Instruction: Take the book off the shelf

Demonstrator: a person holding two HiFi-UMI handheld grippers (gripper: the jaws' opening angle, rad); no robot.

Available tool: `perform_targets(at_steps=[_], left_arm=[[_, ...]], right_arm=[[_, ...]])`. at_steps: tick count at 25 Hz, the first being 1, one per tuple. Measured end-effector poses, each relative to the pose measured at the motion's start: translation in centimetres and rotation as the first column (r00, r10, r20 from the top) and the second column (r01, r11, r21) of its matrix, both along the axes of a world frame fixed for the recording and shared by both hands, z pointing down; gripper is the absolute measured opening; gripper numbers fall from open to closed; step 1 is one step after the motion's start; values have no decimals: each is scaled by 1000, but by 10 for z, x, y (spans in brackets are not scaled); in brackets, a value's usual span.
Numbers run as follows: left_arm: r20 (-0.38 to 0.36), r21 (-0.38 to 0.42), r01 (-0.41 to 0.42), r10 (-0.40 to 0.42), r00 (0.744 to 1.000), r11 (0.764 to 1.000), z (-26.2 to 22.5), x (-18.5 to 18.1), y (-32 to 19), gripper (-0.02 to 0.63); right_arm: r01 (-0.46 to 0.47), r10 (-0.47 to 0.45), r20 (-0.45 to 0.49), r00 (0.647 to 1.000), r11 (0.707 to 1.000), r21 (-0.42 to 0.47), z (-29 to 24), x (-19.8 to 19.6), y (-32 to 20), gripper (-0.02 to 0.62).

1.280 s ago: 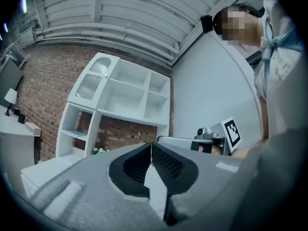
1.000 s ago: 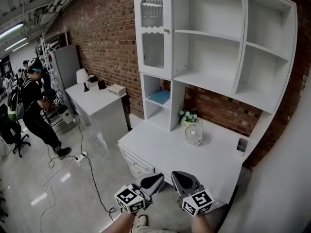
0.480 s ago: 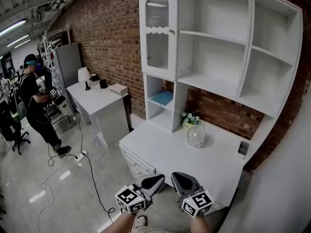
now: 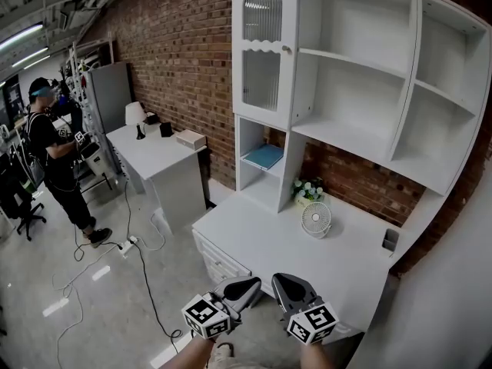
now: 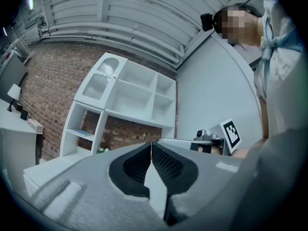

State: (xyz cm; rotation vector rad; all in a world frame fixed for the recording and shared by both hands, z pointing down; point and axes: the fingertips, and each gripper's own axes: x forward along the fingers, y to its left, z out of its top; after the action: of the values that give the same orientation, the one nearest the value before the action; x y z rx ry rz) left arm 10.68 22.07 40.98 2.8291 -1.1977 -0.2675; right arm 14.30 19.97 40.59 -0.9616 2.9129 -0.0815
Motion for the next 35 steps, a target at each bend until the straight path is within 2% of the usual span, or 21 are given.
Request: perform_targets(at_steps=[10,18,25,35], left_arm=[[-6,2,-1,1,1000,1000,-7,-70,-45,12],[-19,48,-34,35,999,998,-28,-121,-90,12],[-38,50,-65,67,997,997,-26,-143,-115,12],[-42,26,-65,66,997,998,-13,-150,-163,12]], right_arm=[[-10,11,-23,1000,1000,9,-9,-67,-44,17],[-40,42,-49,998,998,43,-29,-122,-84,17],[-105,107,-57,993,994,33,-25,-133,-105,17],[-124,124,-84,989,992,6,-13,-136,-152,18]])
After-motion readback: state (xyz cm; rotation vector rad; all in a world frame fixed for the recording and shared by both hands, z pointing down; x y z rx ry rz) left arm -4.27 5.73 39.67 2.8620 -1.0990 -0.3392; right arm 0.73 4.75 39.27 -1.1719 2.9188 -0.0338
